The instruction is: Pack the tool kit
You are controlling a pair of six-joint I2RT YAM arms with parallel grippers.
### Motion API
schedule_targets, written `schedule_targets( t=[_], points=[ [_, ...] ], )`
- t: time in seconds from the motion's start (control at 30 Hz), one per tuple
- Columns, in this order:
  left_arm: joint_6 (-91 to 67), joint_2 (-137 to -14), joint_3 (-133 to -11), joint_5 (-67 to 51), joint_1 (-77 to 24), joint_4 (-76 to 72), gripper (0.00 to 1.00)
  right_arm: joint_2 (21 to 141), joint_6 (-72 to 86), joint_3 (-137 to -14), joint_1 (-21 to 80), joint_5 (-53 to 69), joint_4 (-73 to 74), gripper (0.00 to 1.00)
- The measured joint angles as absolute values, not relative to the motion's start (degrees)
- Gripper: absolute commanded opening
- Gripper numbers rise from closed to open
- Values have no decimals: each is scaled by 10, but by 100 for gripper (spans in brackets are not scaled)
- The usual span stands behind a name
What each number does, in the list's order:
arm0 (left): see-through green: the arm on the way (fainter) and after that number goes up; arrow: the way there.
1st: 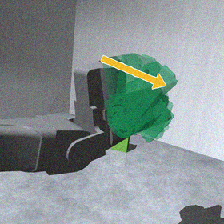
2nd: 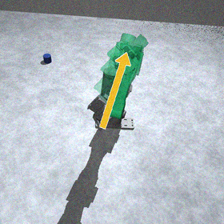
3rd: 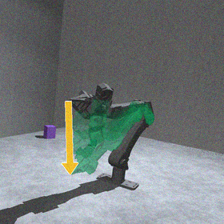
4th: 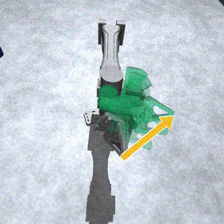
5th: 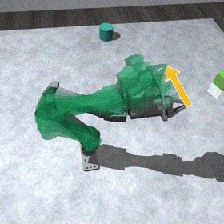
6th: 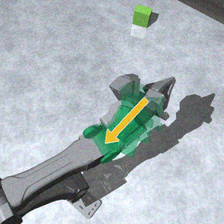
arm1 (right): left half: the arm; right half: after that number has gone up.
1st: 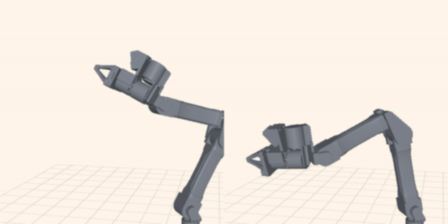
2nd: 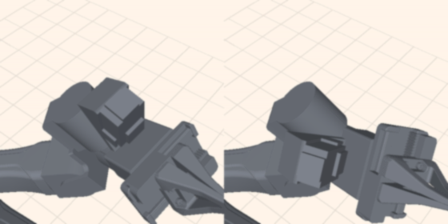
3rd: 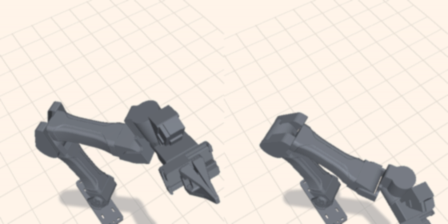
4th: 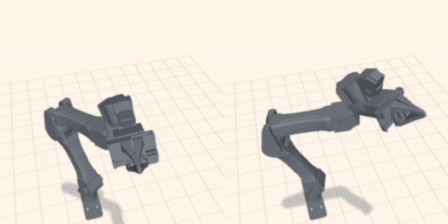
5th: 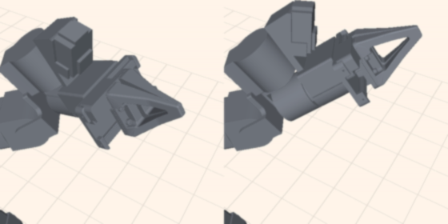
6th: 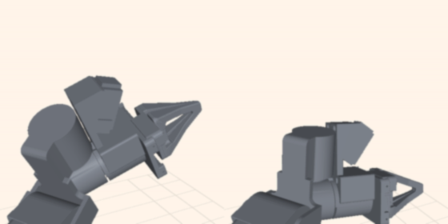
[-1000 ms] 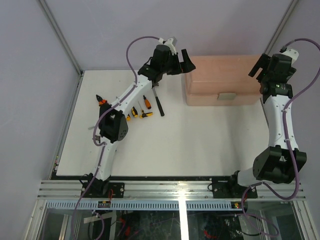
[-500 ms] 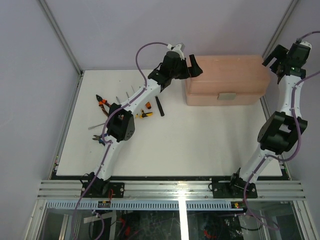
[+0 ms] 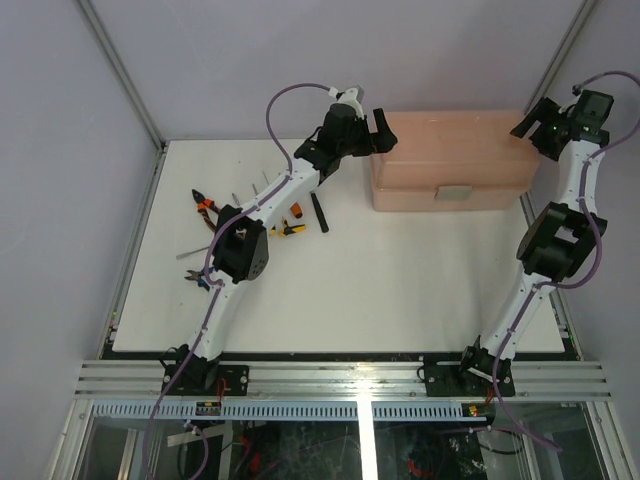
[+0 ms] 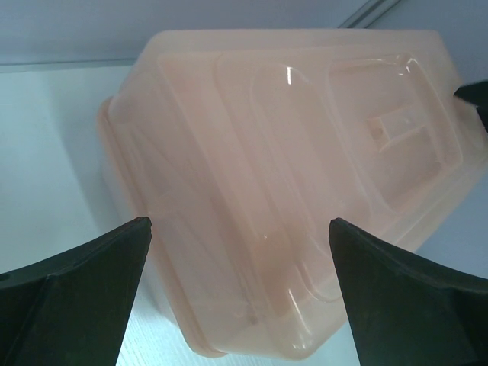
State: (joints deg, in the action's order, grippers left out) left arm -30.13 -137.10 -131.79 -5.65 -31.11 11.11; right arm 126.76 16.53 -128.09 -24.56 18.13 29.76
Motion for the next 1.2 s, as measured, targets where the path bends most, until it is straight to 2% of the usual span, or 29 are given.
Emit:
schedule_targets(
  t=[0.3, 0.4, 0.87, 1.2],
  points=[
    [-300, -1381, -1312, -39, -306, 101, 100, 1265, 172, -1235, -255, 253, 266, 56],
    [-301, -1383, -1306, -39, -306, 90, 100, 1261, 164, -1231, -255, 262, 262, 50],
    [-328, -1341, -1193, -38, -291, 6, 100, 1098, 94, -1005, -220, 224, 207, 47],
    [-294, -1304, -1140, -38, -272, -7, 100, 973, 82, -852, -154, 158, 170, 45]
  ],
)
